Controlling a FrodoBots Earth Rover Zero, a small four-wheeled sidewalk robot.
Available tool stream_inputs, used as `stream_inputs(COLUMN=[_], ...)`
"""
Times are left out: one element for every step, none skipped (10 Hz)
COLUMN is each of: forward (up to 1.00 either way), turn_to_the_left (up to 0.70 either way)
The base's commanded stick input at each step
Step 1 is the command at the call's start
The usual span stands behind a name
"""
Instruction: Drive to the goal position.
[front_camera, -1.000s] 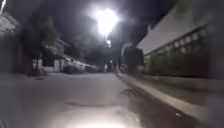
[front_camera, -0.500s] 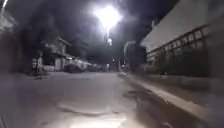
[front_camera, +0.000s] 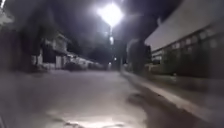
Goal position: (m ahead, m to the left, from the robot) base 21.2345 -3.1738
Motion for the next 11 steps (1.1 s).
stream_inputs(forward=[0.70,0.70,0.70,0.70,0.70,0.70,0.70,0.70,0.70,0.70,0.70], turn_to_the_left=[0.00,0.00,0.00,0.00,0.00,0.00,0.00,0.00,0.00,0.00,0.00])
